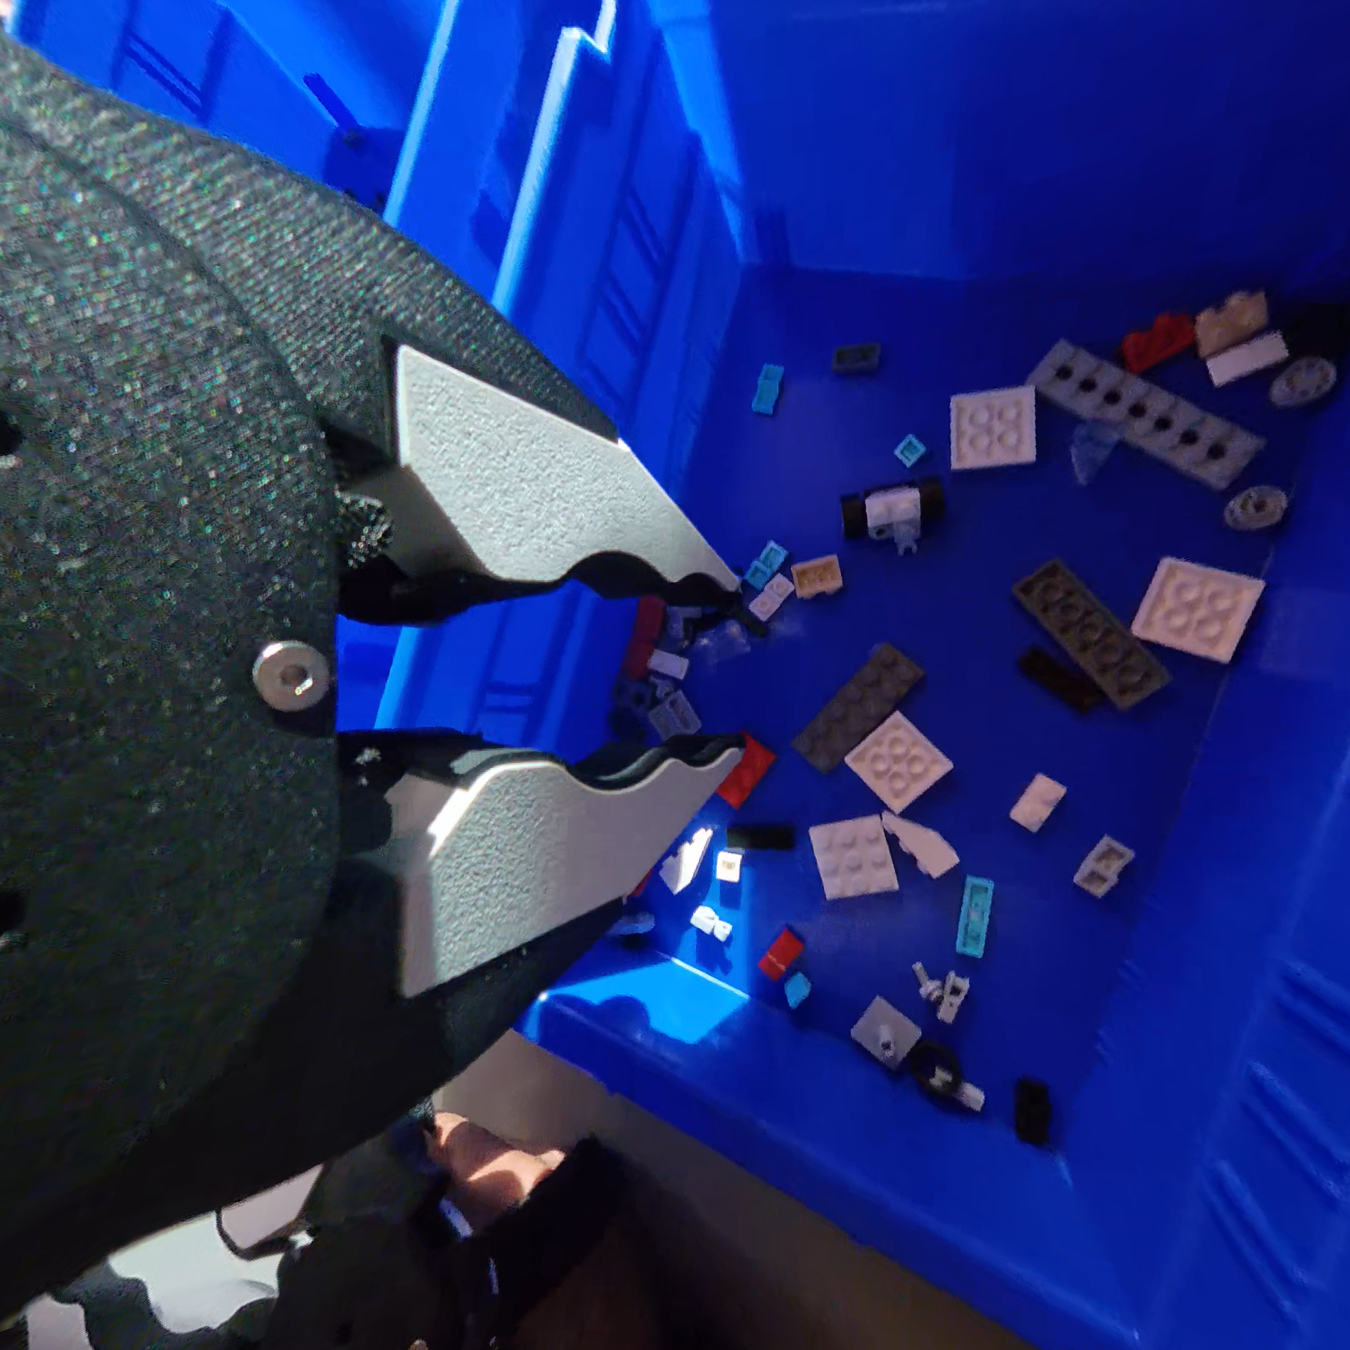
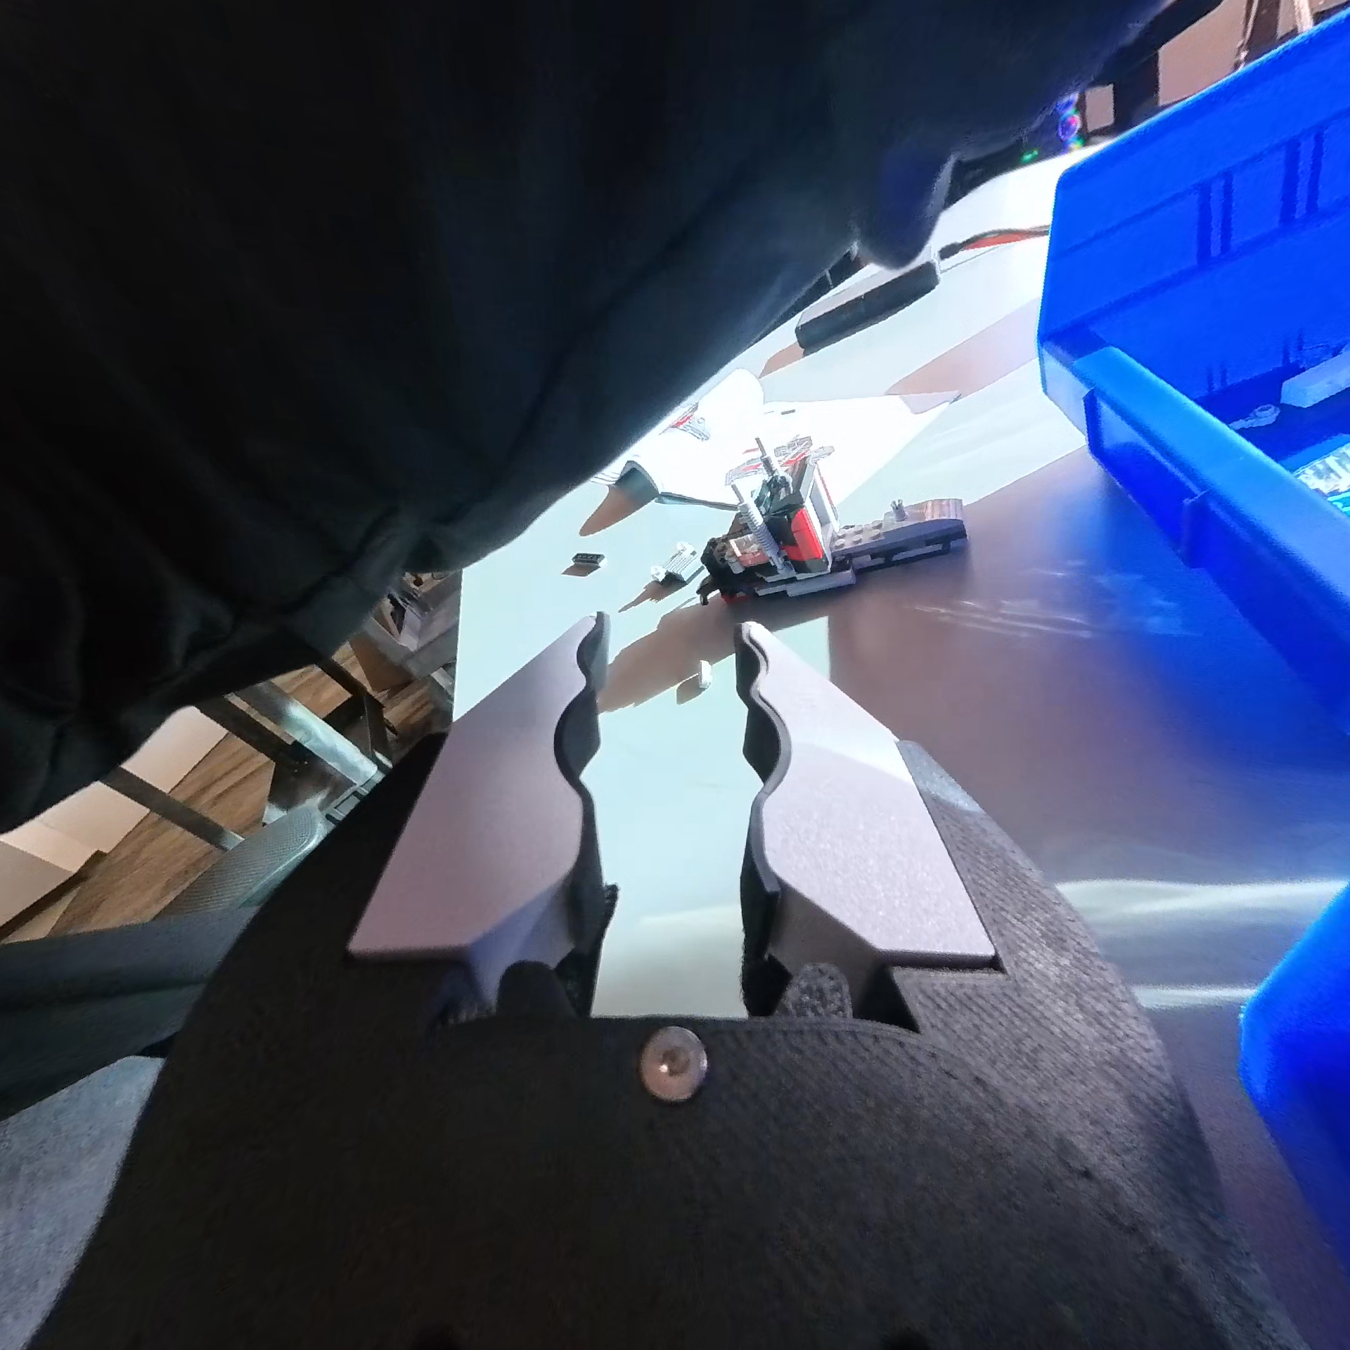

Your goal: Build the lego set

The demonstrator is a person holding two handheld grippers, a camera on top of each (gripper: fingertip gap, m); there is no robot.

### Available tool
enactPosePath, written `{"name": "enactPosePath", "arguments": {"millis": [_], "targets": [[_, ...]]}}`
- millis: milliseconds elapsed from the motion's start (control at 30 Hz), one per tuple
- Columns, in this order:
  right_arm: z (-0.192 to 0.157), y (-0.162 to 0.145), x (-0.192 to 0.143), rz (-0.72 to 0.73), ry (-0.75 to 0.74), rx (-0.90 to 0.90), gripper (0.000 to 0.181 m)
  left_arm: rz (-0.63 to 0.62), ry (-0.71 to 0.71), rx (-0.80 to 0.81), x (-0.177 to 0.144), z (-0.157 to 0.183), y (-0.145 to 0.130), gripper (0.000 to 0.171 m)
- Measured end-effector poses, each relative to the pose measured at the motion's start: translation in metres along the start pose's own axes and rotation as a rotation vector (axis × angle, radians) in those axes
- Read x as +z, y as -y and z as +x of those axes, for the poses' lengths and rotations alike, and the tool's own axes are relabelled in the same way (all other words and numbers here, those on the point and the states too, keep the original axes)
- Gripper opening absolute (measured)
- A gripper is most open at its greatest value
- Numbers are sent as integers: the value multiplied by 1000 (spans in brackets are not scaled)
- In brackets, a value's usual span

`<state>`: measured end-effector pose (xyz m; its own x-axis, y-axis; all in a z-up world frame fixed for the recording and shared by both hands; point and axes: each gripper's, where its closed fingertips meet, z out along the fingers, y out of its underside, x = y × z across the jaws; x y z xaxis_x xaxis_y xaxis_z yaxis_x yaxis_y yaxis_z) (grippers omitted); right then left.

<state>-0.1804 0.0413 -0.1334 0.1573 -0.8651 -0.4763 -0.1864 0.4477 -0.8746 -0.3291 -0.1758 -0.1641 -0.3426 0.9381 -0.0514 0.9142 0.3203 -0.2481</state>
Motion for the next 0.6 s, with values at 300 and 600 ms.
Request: {"name": "enactPosePath", "arguments": {"millis": [300, 600], "targets": [[0, 0, 0, -2, 2, 2, 35, -33, -129, 113, 11, 40, -5, 35], [0, 0, 0, -1, 3, 2, 35, -28, -145, 127, 11, 45, -2, 34]]}}
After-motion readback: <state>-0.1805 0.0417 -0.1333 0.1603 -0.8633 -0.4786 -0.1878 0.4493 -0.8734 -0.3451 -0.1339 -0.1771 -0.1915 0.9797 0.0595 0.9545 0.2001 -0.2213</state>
